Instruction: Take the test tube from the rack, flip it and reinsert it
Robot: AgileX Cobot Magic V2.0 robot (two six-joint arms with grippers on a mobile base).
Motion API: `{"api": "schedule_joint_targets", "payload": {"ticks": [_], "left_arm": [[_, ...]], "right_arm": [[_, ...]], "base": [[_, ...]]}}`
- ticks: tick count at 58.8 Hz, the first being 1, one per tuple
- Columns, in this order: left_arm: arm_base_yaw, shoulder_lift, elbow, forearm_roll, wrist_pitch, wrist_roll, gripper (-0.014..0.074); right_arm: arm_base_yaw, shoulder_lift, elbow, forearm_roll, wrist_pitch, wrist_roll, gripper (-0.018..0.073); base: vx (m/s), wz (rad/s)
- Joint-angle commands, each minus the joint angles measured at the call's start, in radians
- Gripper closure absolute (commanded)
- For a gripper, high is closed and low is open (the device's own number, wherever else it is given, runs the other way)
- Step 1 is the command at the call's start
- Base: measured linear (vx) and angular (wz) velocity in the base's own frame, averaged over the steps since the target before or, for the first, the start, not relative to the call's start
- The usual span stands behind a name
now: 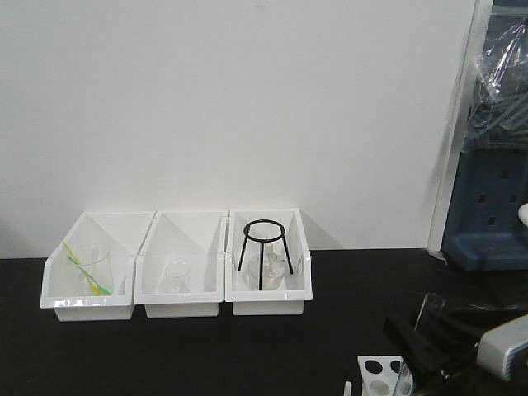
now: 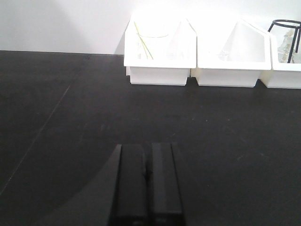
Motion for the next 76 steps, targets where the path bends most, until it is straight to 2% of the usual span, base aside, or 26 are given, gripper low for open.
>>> {"api": "schedule_joint_targets", "payload": {"ticks": [1, 8, 13, 17, 23, 27, 31, 35, 39, 42, 43, 44, 45, 52, 56, 59, 62, 68, 73, 76], "left_arm": [[-0.006, -0.002, 0.002, -0.005, -0.083, 0.000, 0.0603], [-0.006, -0.002, 0.002, -0.005, -0.083, 0.000, 0.0603], [-0.006, -0.002, 0.002, -0.005, -0.083, 0.000, 0.0603], [-0.006, -0.002, 0.002, -0.005, -0.083, 0.000, 0.0603], [-0.006, -0.002, 0.002, -0.005, -0.083, 0.000, 0.0603], [-0.006, -0.002, 0.002, -0.005, -0.083, 0.000, 0.0603], [-0.006, -0.002, 0.002, -0.005, -0.083, 0.000, 0.0603], [-0.006, -0.002, 0.002, -0.005, -0.083, 0.000, 0.0603], [-0.006, -0.002, 0.002, -0.005, -0.083, 0.000, 0.0603], [-0.006, -0.002, 0.002, -0.005, -0.083, 0.000, 0.0603], [-0.006, -0.002, 0.002, -0.005, -0.083, 0.000, 0.0603], [-0.006, -0.002, 0.002, -0.005, -0.083, 0.000, 0.0603], [-0.006, -0.002, 0.002, -0.005, -0.083, 0.000, 0.0603], [-0.006, -0.002, 0.002, -0.005, -0.083, 0.000, 0.0603], [-0.006, -0.002, 0.002, -0.005, -0.083, 0.000, 0.0603], [-0.006, -0.002, 0.002, -0.005, -0.083, 0.000, 0.0603], [-0.006, -0.002, 0.002, -0.005, -0.083, 0.000, 0.0603], [-0.006, -0.002, 0.002, -0.005, -0.083, 0.000, 0.0603], [-0.006, -0.002, 0.002, -0.005, -0.083, 0.000, 0.0603], [-0.006, -0.002, 0.002, -0.005, -0.083, 0.000, 0.0603]], "right_arm": [[0.001, -0.108, -0.108, -0.003, 0.080, 0.000, 0.0571], [0.001, -0.174, -0.215, -0.006, 0.255, -0.021, 0.0571], [0.001, -0.194, -0.272, -0.060, 0.363, -0.136, 0.0571], [0.001, -0.202, -0.312, -0.178, 0.462, -0.296, 0.0571], [0.001, -0.202, -0.348, -0.442, 0.640, -0.597, 0.0571], [0.001, -0.202, -0.353, -0.576, 0.731, -0.738, 0.0571], [0.001, -0.202, -0.354, -0.647, 0.800, -0.794, 0.0571], [0.001, -0.202, -0.354, -0.687, 0.841, -0.792, 0.0571], [0.001, -0.202, -0.357, -0.680, 0.854, -0.751, 0.0571], [0.001, -0.202, -0.363, -0.646, 0.854, -0.668, 0.0569], [0.001, -0.202, -0.372, -0.610, 0.854, -0.585, 0.0569], [0.001, -0.202, -0.374, -0.599, 0.854, -0.562, 0.0569], [0.001, -0.202, -0.385, -0.546, 0.851, -0.452, 0.0569], [-0.022, -0.205, -0.409, -0.339, 0.776, 0.029, 0.0568], [-0.041, -0.210, -0.398, -0.298, 0.683, 0.253, 0.0568], [-0.044, -0.210, -0.383, -0.302, 0.602, 0.372, 0.0568], [-0.044, -0.210, -0.354, -0.319, 0.526, 0.420, 0.0568], [-0.044, -0.210, -0.255, -0.319, 0.345, 0.404, 0.0568], [-0.044, -0.210, -0.133, -0.215, 0.158, 0.354, 0.0568], [-0.043, -0.210, -0.045, -0.123, 0.014, 0.266, 0.0568]], "base": [[0.00, 0.00], [0.00, 0.00], [0.00, 0.00], [0.00, 0.00], [0.00, 0.00], [0.00, 0.00], [0.00, 0.00], [0.00, 0.00], [0.00, 0.00], [0.00, 0.00], [0.00, 0.00], [0.00, 0.00], [0.00, 0.00], [0.00, 0.00], [0.00, 0.00], [0.00, 0.00], [0.00, 0.00], [0.00, 0.00], [0.00, 0.00], [0.00, 0.00]]}}
